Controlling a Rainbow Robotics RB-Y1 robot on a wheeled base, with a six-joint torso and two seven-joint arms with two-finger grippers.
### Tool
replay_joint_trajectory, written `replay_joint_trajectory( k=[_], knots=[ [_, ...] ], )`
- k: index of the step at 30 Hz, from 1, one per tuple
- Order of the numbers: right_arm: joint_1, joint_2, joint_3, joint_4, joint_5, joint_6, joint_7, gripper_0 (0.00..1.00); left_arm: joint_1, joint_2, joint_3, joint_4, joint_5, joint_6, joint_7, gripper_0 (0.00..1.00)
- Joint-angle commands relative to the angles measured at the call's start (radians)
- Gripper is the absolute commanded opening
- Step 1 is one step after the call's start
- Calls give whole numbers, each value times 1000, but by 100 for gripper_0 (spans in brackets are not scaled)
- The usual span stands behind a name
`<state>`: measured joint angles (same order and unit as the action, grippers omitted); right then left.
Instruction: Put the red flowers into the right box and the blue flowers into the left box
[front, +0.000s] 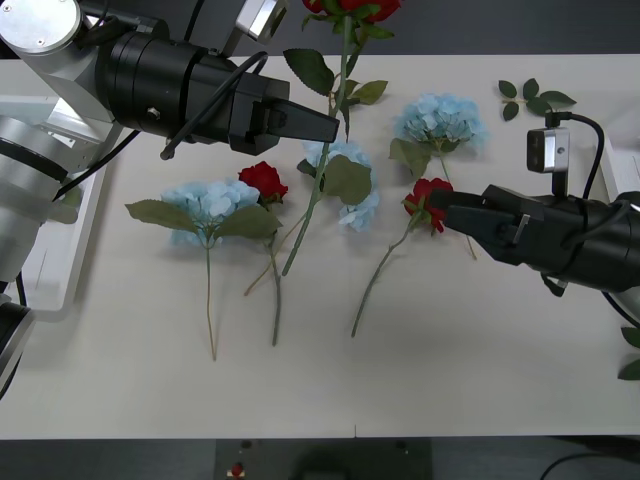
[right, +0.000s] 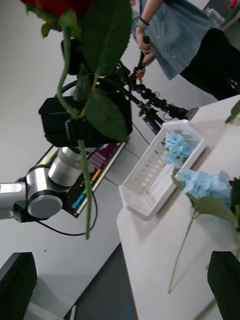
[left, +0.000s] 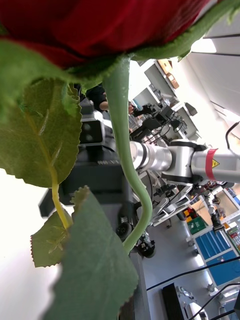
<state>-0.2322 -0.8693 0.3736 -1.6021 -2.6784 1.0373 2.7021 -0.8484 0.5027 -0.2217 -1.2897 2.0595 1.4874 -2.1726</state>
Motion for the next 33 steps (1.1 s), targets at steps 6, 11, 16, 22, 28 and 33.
replay_joint_trajectory(
  k=[6, 11, 16, 22, 28, 33],
  knots=[
    [37, 151, 2, -108, 75, -23, 3, 100, -9, -10, 13, -34, 10, -3, -67, 0],
    [31, 236, 2, -108, 144, -48, 3, 100, -9, -10, 13, -34, 10, -3, -67, 0],
    [19, 311, 5, -108, 207, -69, 3, 100, -9, -10, 13, -34, 10, -3, -67, 0],
    [1, 383, 30, -108, 262, -105, 3, 100, -9, -10, 13, -34, 10, -3, -67, 0],
    [-26, 432, 100, -108, 264, -187, 3, 100, -9, -10, 13, -34, 10, -3, -67, 0],
    [-45, 460, 137, -108, 262, -253, 3, 100, -9, -10, 13, -34, 10, -3, -67, 0]
  ],
)
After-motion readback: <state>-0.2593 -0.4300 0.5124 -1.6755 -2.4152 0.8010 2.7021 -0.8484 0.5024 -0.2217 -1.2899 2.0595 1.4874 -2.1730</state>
